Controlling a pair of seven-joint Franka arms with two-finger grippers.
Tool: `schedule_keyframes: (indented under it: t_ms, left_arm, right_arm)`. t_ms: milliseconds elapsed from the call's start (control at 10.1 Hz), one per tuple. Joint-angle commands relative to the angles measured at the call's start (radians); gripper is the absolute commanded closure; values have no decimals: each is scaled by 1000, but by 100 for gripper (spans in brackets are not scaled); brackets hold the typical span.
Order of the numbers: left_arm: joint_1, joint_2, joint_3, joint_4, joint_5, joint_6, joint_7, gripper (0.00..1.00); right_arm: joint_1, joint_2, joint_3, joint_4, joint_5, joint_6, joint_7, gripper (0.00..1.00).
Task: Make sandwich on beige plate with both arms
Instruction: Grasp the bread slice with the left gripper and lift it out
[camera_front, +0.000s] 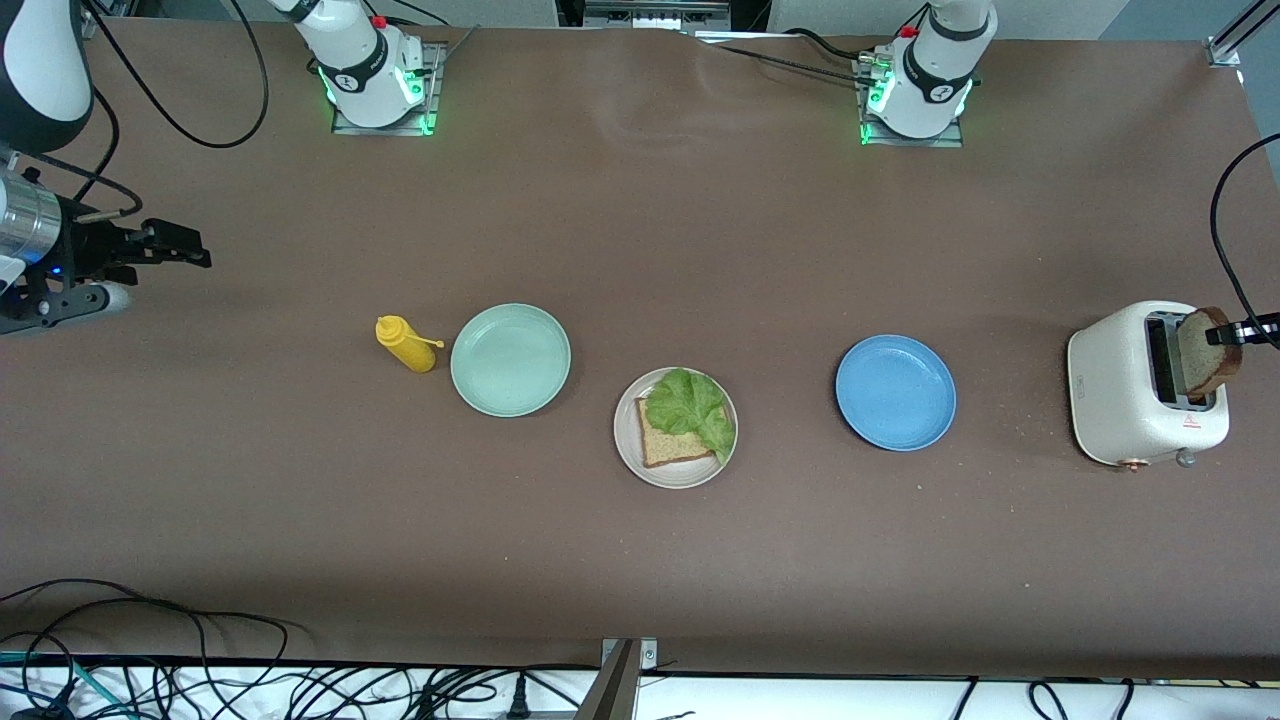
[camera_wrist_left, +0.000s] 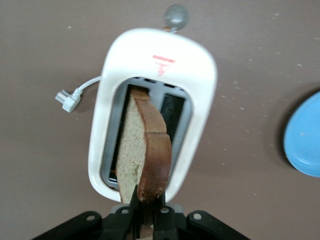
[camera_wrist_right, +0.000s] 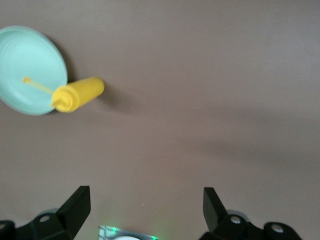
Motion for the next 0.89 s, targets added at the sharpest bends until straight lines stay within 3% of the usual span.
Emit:
schedule_keyframes:
  t_ms: [0, 297, 496, 793]
  left_arm:
    - [-7, 0, 0, 112, 24, -86, 64, 100]
    - [-21, 5, -26, 182, -46, -186, 87, 100]
    - [-16, 8, -28, 166, -275, -203, 81, 100]
    - [-42, 84, -31, 162, -549, -308, 51, 100]
  right_arm:
    - [9, -76, -7, -50, -20, 23, 151, 0]
    - [10, -139, -7, -33, -4, 36, 332, 0]
    - [10, -149, -10, 17, 36, 64, 322, 0]
    - [62, -147, -50, -13, 33, 23, 326, 0]
